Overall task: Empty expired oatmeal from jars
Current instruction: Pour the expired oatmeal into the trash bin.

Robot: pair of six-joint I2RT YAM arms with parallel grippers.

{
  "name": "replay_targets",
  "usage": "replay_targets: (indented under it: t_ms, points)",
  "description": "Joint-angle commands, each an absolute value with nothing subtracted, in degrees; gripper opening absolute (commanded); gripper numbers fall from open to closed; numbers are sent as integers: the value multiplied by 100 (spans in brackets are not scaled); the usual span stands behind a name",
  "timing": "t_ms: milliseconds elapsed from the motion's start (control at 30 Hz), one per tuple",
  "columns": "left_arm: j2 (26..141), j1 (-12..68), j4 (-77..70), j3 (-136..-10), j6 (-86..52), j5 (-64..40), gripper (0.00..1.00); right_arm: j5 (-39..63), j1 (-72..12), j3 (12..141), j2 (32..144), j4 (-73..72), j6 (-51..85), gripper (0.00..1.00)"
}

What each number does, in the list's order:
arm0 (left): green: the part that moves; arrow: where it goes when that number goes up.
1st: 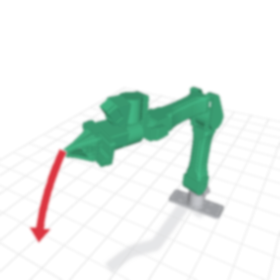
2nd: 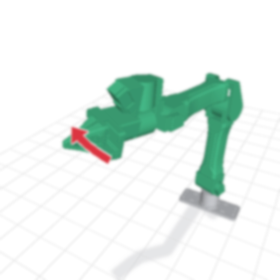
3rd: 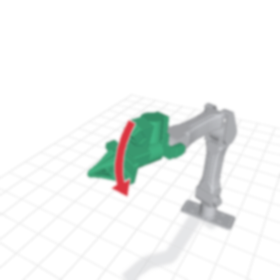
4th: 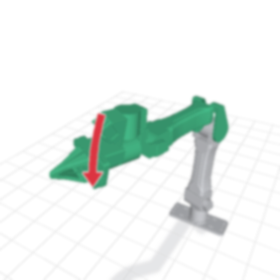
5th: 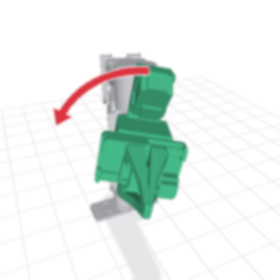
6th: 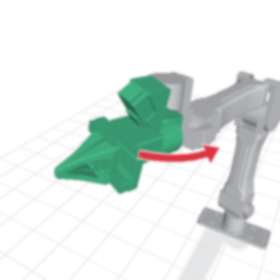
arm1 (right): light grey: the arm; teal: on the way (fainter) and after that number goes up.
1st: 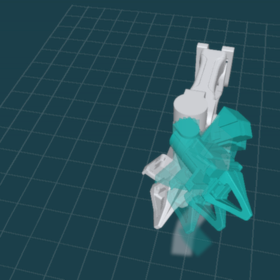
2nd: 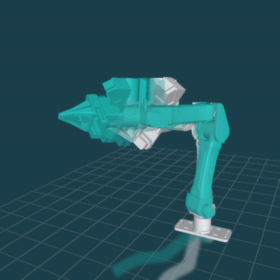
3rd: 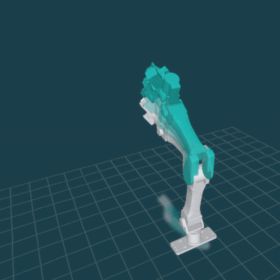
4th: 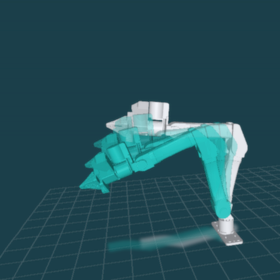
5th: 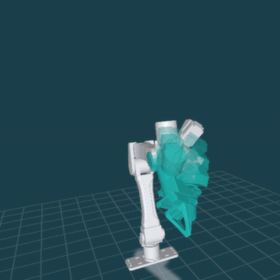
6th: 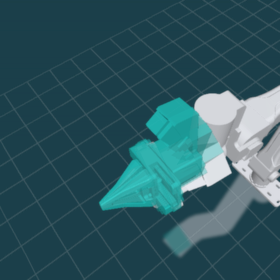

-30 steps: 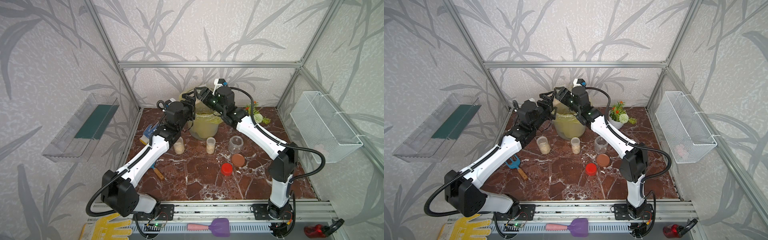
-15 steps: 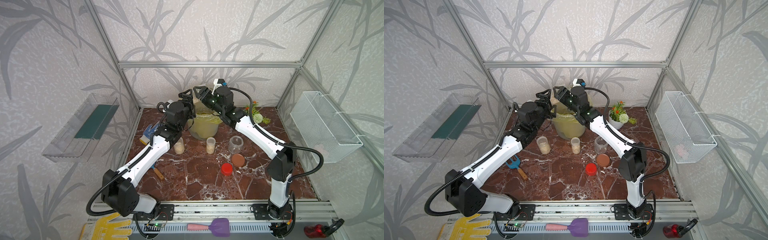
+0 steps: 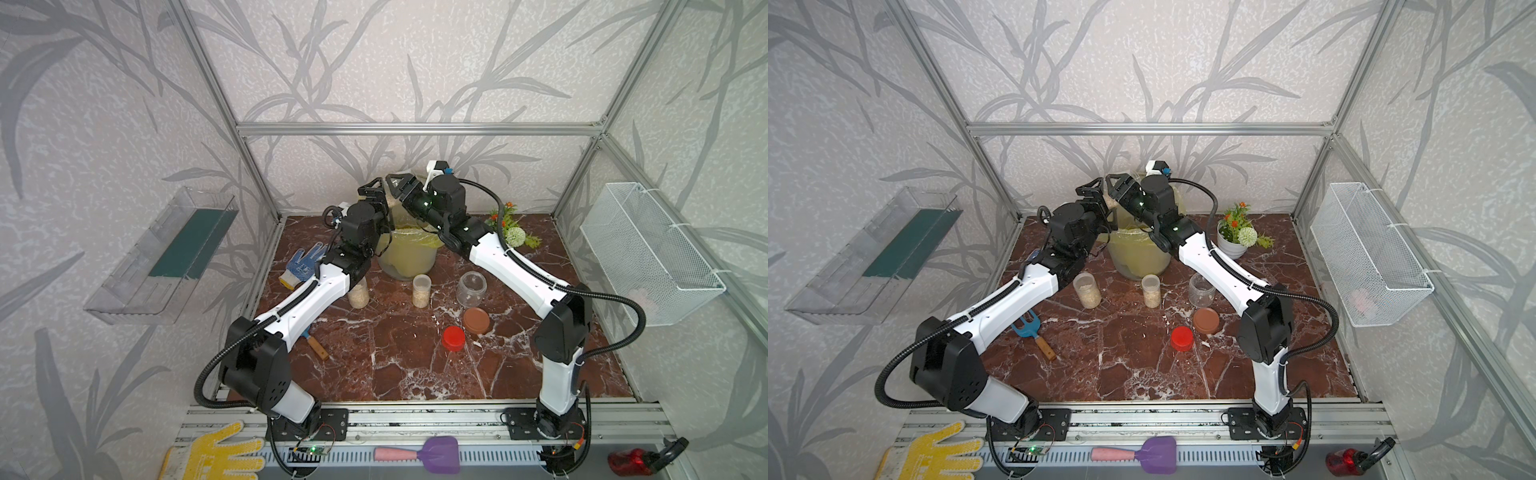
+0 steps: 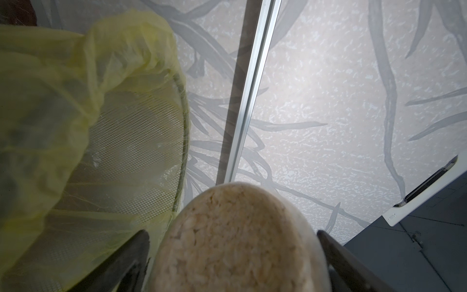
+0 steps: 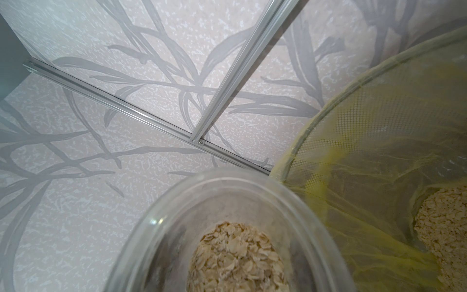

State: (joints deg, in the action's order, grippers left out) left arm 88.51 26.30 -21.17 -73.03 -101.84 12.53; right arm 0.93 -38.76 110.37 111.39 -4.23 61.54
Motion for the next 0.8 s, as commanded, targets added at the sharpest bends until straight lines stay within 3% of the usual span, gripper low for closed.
replay_targets:
  t_ms: [0,333,500,567,700,767]
  points:
    - [8969,2589,-2527,-7492,-10521,1341,99,167,-3902,10967,11081,-859,6290,9]
    - [9213,2596,-2637,-7749,-10400,1136,99,351,-3903,10852,11122,-979,6442,7]
    - [9284,2591,-2721,-7758,-10360,1205,94,420,-3911,10835,11108,-1037,6468,7]
    - [9354,2584,-2737,-7850,-10310,1140,87,458,-3928,10885,11148,-1012,6485,7]
    - [9382,2581,-2567,-7934,-10138,1068,60,685,-3944,11098,11288,-933,6513,8]
    - [9403,2572,-2627,-7898,-10174,1081,51,753,-3954,11170,11327,-857,6513,9]
